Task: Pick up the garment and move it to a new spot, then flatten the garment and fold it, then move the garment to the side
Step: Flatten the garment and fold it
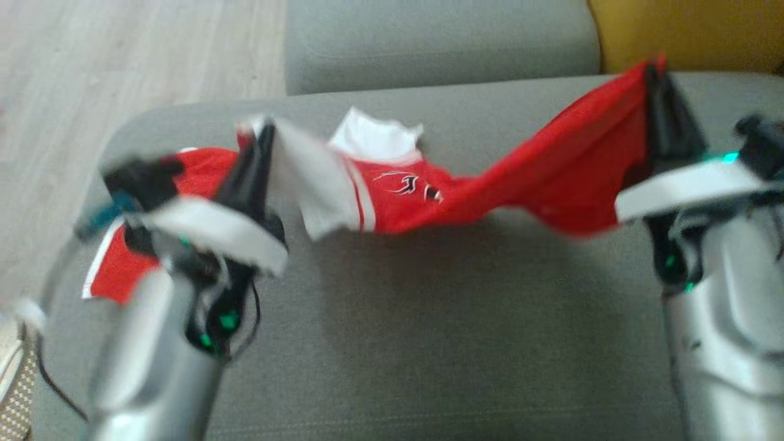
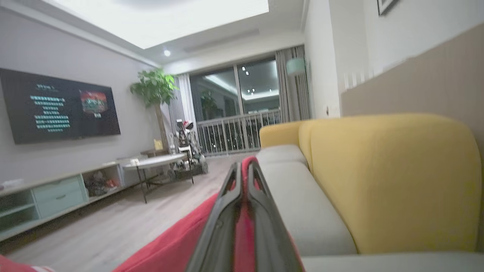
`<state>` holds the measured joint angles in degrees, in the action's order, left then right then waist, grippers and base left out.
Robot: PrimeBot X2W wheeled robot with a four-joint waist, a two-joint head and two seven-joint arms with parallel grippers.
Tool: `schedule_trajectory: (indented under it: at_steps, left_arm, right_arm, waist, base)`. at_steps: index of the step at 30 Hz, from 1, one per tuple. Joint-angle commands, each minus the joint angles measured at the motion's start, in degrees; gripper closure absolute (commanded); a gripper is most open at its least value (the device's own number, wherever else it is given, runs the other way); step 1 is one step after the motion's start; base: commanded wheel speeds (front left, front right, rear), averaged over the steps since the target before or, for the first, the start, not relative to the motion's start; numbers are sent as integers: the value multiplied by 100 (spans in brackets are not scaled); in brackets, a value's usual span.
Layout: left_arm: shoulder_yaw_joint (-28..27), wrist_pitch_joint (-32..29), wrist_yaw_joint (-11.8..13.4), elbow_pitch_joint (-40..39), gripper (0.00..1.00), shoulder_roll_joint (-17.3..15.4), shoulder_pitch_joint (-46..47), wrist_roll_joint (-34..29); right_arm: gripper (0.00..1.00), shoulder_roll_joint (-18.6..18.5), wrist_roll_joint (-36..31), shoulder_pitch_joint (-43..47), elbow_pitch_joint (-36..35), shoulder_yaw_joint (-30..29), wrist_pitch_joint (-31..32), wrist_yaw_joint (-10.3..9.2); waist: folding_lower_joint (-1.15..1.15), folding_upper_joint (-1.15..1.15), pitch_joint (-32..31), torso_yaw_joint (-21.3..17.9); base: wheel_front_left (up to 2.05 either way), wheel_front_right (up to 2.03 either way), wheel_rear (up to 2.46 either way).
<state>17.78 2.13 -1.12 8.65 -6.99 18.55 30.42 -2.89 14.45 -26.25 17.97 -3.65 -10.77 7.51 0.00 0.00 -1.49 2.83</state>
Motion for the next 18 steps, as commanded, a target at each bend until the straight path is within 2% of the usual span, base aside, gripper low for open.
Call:
schedule_trajectory:
  at_steps: [1, 2, 5, 8, 12, 15, 18]
  left_arm:
    - [-339, -265, -37, -392, 100, -120, 621, 246]
    - [-469, -648, -27, -571, 100, -178, 953, 485]
    - [-702, -1152, 61, -738, 100, -114, 1410, 979]
    - [-952, -1517, 282, -882, 100, 17, 1781, 1452]
    - [-1276, -1884, 804, -1043, 100, 232, 1972, 2134]
    - [-1466, -2066, 1263, -1124, 100, 333, 1985, 2628]
    - [-1544, -2153, 1686, -1213, 100, 383, 2026, 3064]
  right_arm:
    - [100, 2, 9, -542, -304, 36, 42, -2]
    - [100, 2, 95, -808, -324, -75, 100, -2]
    - [100, 2, 275, -1190, -181, -379, 122, -2]
    - [100, 2, 596, -1483, 42, -702, 104, -2]
    - [100, 2, 954, -1642, 346, -1074, -62, -2]
    - [100, 2, 863, -1685, 406, -1253, -267, -2]
    - [100, 2, 725, -1686, 493, -1146, -317, -2]
  waist:
    - [0, 0, -121, 109]
    - [0, 0, -173, 141]
    - [0, 0, -261, 164]
    - [0, 0, -363, 189]
    - [0, 0, -457, 189]
    - [0, 0, -464, 165]
    - [0, 0, -407, 106]
  base:
    - [0, 0, 0]
    - [0, 0, 0]
    - [0, 0, 0]
    - [0, 0, 0]
    - [0, 0, 0]
    - [0, 0, 0]
    - [0, 0, 0]
